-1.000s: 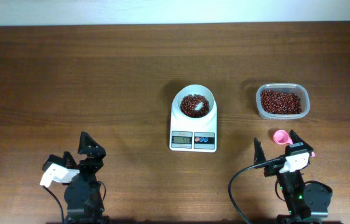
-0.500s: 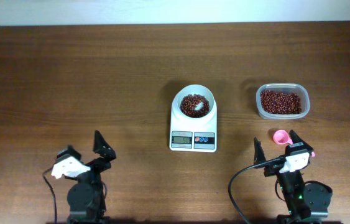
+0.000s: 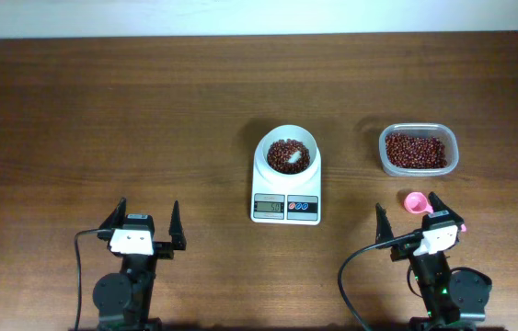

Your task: Scoop and weigh 50g on scale

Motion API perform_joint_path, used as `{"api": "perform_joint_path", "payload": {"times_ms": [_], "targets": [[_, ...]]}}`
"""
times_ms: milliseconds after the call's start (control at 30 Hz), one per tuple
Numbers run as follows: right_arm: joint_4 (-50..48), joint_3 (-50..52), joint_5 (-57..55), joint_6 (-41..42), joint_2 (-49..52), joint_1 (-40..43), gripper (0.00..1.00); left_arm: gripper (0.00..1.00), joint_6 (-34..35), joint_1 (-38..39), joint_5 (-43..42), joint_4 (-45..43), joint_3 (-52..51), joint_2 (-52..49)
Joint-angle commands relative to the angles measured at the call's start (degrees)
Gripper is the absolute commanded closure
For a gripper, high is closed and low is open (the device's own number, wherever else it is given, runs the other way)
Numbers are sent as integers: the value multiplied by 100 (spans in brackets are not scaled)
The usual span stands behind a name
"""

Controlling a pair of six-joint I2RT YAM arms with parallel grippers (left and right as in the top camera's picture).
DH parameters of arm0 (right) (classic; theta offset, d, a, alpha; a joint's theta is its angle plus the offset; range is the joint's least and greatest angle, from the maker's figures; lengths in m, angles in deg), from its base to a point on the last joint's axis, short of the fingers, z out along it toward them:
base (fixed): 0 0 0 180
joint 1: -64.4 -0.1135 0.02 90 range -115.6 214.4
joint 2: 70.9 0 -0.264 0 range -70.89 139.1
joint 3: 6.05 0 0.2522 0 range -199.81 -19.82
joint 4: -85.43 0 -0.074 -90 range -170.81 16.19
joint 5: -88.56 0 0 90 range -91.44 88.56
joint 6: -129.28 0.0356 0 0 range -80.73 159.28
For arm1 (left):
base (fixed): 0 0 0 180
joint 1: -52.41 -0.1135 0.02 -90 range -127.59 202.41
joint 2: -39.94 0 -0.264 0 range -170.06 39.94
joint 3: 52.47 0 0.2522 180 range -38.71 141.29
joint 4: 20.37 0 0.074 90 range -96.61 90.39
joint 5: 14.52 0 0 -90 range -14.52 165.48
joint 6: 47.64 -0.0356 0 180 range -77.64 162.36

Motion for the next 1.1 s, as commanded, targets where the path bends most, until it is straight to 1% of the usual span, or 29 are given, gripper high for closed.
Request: {"api": "perform_joint_path", "payload": {"times_ms": [0, 233, 367, 467, 1067], "targets": [[46, 28, -92, 22, -50, 28, 1, 1, 85, 0, -101, 4, -48, 63], [44, 28, -90, 22, -50, 28, 1, 1, 85, 411, 76, 15, -48, 63], [44, 28, -90, 22, -50, 28, 1, 1, 96, 413, 87, 20, -48, 63], [46, 28, -90, 22, -50, 28, 1, 1, 531, 413, 348, 50, -48, 63], [44, 28, -90, 22, -50, 28, 1, 1, 538, 411, 306, 50, -46, 59]]}}
